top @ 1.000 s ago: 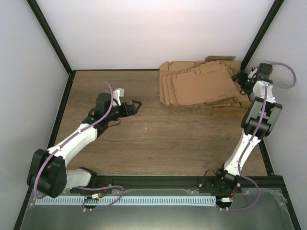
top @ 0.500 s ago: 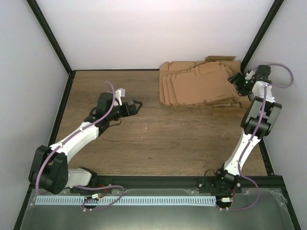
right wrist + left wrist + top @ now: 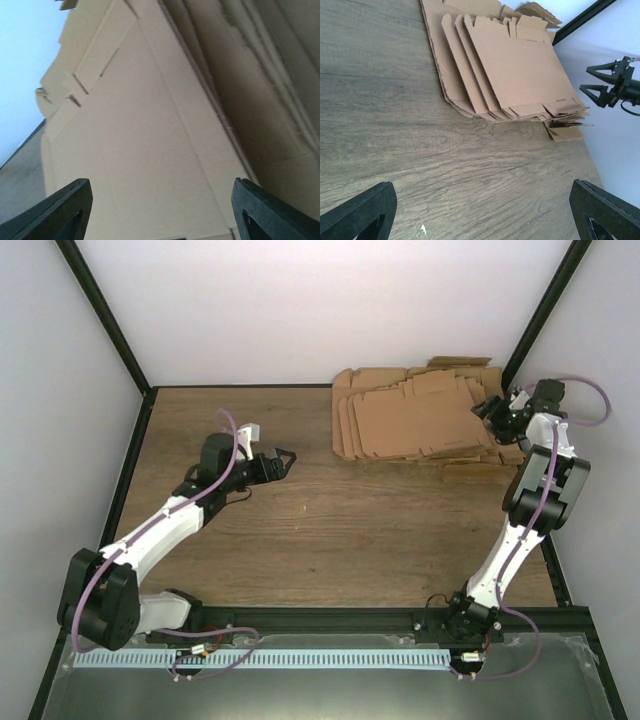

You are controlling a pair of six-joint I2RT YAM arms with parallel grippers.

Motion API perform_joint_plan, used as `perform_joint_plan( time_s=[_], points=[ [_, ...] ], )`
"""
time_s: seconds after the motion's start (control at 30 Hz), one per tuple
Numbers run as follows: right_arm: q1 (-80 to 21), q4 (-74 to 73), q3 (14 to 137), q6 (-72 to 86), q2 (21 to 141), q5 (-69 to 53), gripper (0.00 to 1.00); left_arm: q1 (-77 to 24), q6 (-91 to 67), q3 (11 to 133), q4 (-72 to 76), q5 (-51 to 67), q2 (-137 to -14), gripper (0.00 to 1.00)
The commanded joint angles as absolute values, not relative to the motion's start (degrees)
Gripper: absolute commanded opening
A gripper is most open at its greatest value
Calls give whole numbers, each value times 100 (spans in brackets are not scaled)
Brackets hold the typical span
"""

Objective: Fold the paper box

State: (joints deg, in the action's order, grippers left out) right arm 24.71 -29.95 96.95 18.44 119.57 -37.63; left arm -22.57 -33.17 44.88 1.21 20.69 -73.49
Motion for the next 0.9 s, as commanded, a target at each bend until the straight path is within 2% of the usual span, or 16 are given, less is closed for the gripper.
perform_joint_plan(
  time_s=[0.0, 0.6, 0.87],
  points=[
    [2522, -3126, 9661, 1692, 11689, -2964, 80, -2293, -3233, 4453, 150, 2117, -7164, 98],
    [2268, -3293, 9587, 1518, 11769, -2939, 78, -2292, -3285, 4439, 84, 2108, -7048, 98],
    [2176, -3091, 9276, 1594, 11498, -3967, 75, -2294, -3294, 4365, 44, 2089, -6886, 98]
  ],
)
